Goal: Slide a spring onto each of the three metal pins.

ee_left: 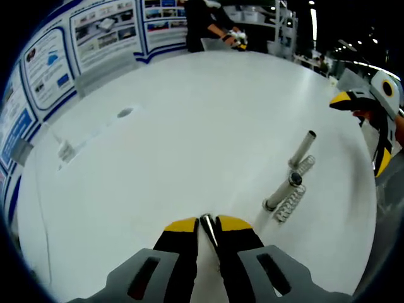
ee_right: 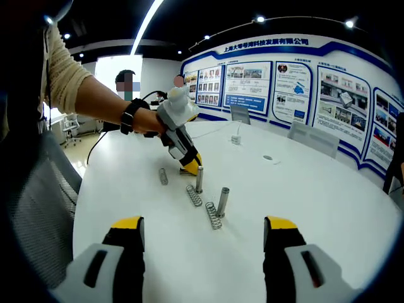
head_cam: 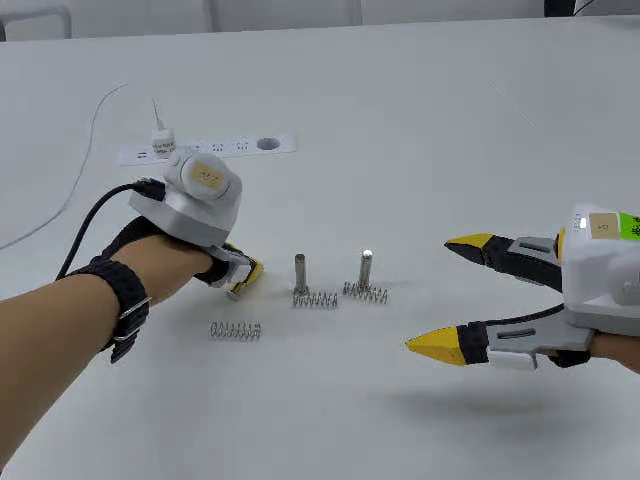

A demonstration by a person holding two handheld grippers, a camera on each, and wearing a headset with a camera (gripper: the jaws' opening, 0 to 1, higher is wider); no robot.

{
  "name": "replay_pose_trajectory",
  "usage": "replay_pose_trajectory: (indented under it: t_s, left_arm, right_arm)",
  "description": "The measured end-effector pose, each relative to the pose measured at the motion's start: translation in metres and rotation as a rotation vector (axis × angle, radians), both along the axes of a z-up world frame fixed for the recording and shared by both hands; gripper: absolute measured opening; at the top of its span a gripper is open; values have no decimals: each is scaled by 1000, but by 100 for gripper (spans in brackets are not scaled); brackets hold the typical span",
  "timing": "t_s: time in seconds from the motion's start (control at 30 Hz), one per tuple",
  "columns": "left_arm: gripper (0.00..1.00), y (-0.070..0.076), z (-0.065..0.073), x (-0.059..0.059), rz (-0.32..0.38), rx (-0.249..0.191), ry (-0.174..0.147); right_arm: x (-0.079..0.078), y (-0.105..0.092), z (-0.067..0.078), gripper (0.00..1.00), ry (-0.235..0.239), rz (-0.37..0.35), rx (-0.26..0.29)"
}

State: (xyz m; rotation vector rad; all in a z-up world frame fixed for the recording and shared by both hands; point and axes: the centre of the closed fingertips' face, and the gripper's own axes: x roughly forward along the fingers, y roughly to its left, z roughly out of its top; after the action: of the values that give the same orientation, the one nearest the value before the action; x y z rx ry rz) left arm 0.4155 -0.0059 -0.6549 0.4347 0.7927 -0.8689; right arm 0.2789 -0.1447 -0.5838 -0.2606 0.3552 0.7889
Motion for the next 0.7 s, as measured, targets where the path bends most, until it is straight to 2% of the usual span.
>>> replay_pose_trajectory:
  t_s: [0.27,0.47,0.57,0.7]
  left_arm:
    - [10,0,0,1,18,21,4]
    - [8,2,-1,2,21,32,-35]
    - [8,3,-1,3,43,16,-29]
    - [8,3,-1,5,55,21,-25]
  right_arm:
    - [0,-1,-1,78,3,-1,1]
    - [1,-2,-1,78,-3,-1,-12]
    - [1,-2,-1,78,-5,-1,-9]
    - [1,-1,-1,78,-5,0,-10]
